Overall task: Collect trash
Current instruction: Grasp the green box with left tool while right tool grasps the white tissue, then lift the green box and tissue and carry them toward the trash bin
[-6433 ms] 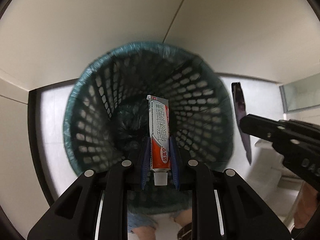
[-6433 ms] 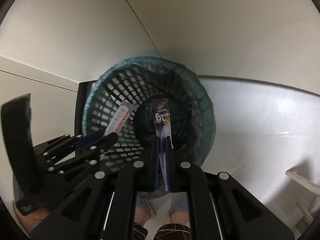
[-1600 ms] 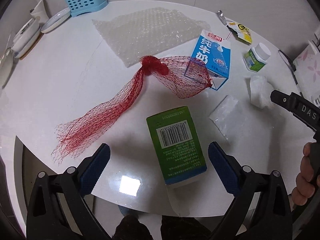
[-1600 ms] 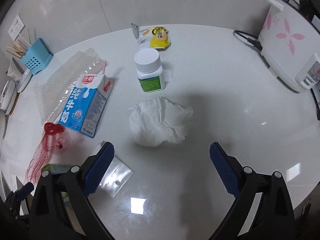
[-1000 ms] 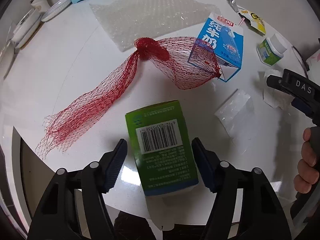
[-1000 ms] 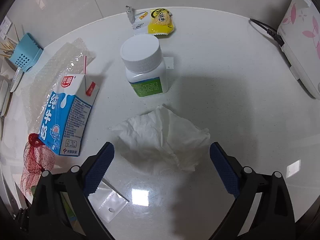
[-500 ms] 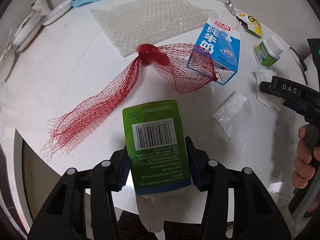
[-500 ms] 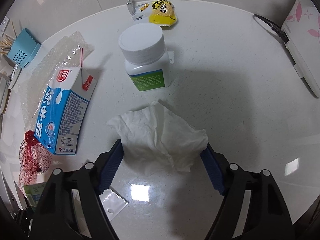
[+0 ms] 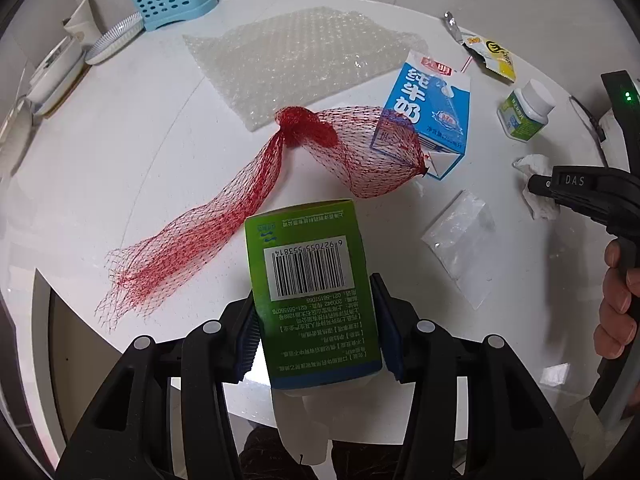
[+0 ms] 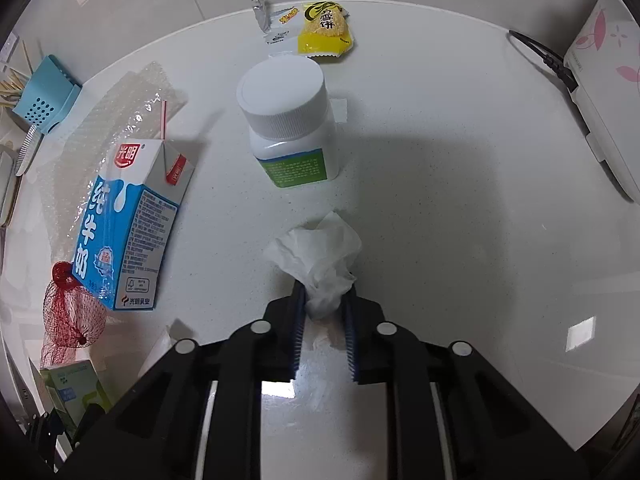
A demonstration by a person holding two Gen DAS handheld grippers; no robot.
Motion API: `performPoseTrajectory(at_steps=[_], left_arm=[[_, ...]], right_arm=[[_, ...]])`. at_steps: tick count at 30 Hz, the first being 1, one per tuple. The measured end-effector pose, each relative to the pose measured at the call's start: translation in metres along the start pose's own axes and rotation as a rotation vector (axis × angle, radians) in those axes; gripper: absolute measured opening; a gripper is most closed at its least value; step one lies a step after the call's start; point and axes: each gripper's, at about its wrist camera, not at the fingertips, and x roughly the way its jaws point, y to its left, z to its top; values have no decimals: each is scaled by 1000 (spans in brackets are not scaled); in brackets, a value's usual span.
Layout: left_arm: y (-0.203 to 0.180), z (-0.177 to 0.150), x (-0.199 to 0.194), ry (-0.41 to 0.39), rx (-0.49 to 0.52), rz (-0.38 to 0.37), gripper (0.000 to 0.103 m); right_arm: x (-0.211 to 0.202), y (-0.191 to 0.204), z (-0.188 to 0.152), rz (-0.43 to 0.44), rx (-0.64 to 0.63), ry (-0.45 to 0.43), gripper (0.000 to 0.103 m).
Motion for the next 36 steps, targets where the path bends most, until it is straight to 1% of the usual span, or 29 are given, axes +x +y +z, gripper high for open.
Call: performPoseTrajectory(at_steps=[9,12,19,23,26,31,34,36], left_arm=[[2,-3,-9,-25,34,-14,49],[3,-4,-15,-41,52,-22,49],[13,-7,-31,-78,109,-75,49],[23,-8,-41,-104,143,-119,49],[29,-11,-50,-133,173,-134,49],[40,-16,-65,-178,222,-183,49],[49,-23,-74,-202,247,-194,49],[56,-28,-80,-220,264,-202,49]], right_arm=[[-17,5,-8,-6,-5,-39,12],[-27,0,-14,-4,-4,-62,12],[-50,-1,-28,-7,22,-110,12],[-65,0,-43,-3,44,-141,12],[-76,6,-54,-10,46,-164,12],[-103,18,-78,-16,4,-251,12],[-119,24,-95,8,4,-294,12],[-130,30,-108,9,0,-321,12]])
